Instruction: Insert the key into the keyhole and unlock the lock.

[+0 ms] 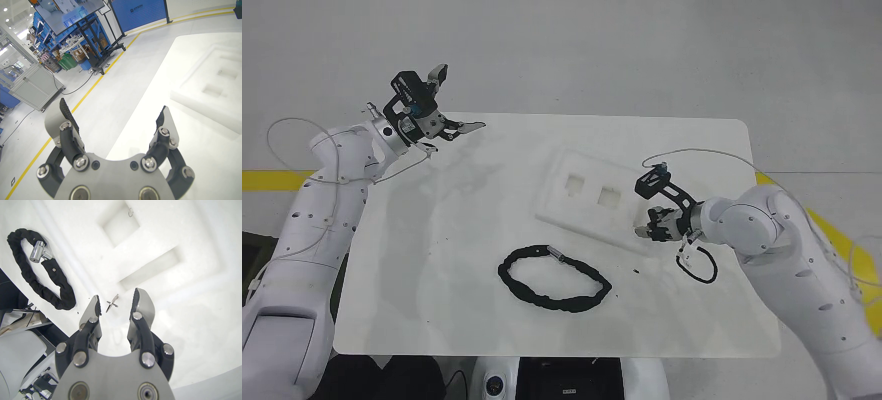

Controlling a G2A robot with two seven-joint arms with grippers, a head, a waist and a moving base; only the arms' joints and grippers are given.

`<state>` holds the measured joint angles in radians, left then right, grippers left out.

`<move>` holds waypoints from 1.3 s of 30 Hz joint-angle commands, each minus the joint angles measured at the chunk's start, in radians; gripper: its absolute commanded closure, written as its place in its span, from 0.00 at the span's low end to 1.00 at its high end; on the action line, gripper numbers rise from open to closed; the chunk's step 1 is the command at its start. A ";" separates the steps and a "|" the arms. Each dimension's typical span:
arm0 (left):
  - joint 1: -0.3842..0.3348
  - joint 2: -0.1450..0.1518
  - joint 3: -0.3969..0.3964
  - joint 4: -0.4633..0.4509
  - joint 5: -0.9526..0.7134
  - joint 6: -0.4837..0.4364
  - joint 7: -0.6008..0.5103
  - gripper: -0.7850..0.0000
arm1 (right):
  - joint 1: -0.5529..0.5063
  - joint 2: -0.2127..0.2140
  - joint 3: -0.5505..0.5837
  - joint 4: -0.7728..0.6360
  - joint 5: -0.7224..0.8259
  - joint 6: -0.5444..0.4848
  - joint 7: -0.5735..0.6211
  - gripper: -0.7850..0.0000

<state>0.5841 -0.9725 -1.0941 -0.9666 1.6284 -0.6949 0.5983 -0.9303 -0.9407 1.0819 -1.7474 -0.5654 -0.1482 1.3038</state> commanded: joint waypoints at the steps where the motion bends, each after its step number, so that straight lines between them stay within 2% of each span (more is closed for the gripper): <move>1: 0.000 0.000 0.000 0.000 0.000 0.000 0.000 0.00 | 0.001 0.000 -0.003 0.002 0.002 -0.003 0.001 0.61; 16: 0.000 0.000 0.000 0.000 0.000 0.000 0.000 0.00 | 0.004 -0.002 -0.027 0.028 0.004 -0.016 -0.007 0.75; 20: 0.000 0.000 0.000 0.000 0.000 0.000 0.000 0.00 | 0.006 -0.002 -0.029 0.036 -0.002 -0.015 -0.011 0.85; 24: 0.000 0.000 0.000 0.000 0.000 0.000 0.000 0.00 | 0.010 -0.001 -0.026 0.038 -0.010 -0.012 -0.014 0.89; 28: 0.000 0.000 0.000 0.000 0.000 0.000 0.000 0.00 | 0.011 0.001 -0.021 0.032 -0.013 -0.009 -0.015 0.95; 29: 0.000 0.000 0.000 0.000 0.000 0.000 0.000 0.00 | 0.011 0.001 -0.019 0.031 -0.014 -0.008 -0.015 1.00; 39: 0.000 0.000 0.000 0.000 0.000 0.000 0.000 0.00 | 0.011 0.004 -0.011 0.025 -0.023 -0.003 -0.017 1.00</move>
<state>0.5841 -0.9725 -1.0941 -0.9666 1.6284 -0.6949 0.5983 -0.9208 -0.9370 1.0696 -1.7210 -0.5860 -0.1508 1.2860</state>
